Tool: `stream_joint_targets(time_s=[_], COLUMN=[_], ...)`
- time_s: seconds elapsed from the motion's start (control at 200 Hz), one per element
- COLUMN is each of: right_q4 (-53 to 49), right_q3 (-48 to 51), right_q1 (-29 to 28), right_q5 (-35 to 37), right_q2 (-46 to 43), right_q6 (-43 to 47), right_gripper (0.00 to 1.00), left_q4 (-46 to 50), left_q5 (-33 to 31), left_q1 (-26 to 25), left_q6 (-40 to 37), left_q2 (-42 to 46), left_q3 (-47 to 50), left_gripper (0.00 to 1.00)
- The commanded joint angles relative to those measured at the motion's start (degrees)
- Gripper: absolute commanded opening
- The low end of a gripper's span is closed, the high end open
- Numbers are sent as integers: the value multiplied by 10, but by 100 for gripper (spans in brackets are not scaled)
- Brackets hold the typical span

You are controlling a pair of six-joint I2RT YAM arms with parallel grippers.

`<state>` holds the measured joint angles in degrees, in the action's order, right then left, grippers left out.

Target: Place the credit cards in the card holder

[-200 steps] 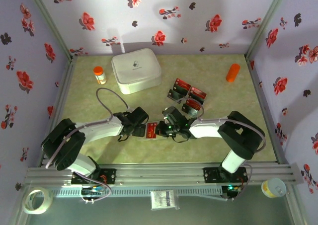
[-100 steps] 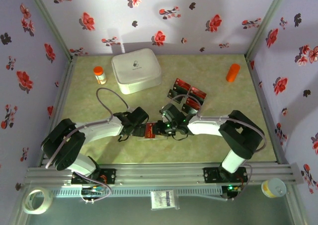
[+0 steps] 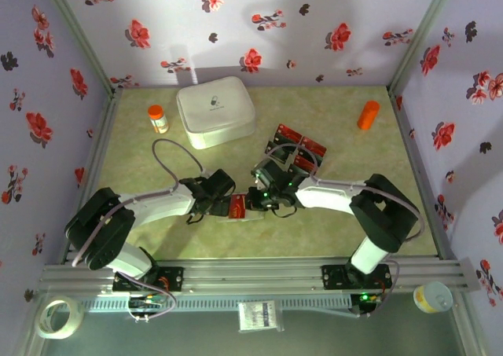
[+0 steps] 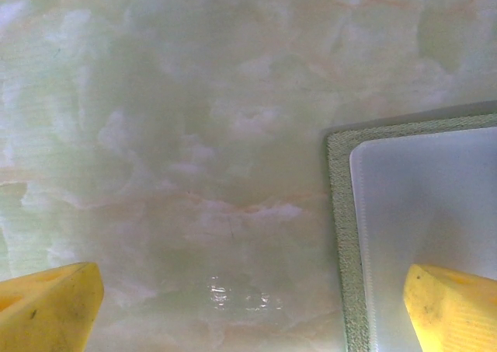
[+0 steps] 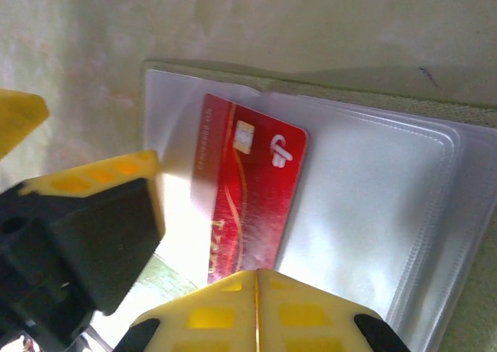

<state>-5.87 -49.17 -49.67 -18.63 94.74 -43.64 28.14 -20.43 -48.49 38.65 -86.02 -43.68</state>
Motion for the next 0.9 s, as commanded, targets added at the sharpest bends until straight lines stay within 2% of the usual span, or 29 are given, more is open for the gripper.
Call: stream_joint_targets(time_s=[0.0,0.38,0.625,0.895], right_q4=[9,15,23,11], right_q3=[-18,-58,-44,-45], right_q1=[-5,-29,-30,-30], right_q5=[8,1,7,16], right_q2=[25,97,90,63], right_q6=[-4,-6,-14,-13], right_gripper=[9,6,5,5], left_q4=[15,17,29,25], left_q5=[-22,-22,-32,-30], left_q1=[-1,0,16,25], left_q6=[-1,-3,-1,8], left_q2=[4,5,45,58], left_q3=[-3,-17,-27,13], left_gripper=[100,100,100,100])
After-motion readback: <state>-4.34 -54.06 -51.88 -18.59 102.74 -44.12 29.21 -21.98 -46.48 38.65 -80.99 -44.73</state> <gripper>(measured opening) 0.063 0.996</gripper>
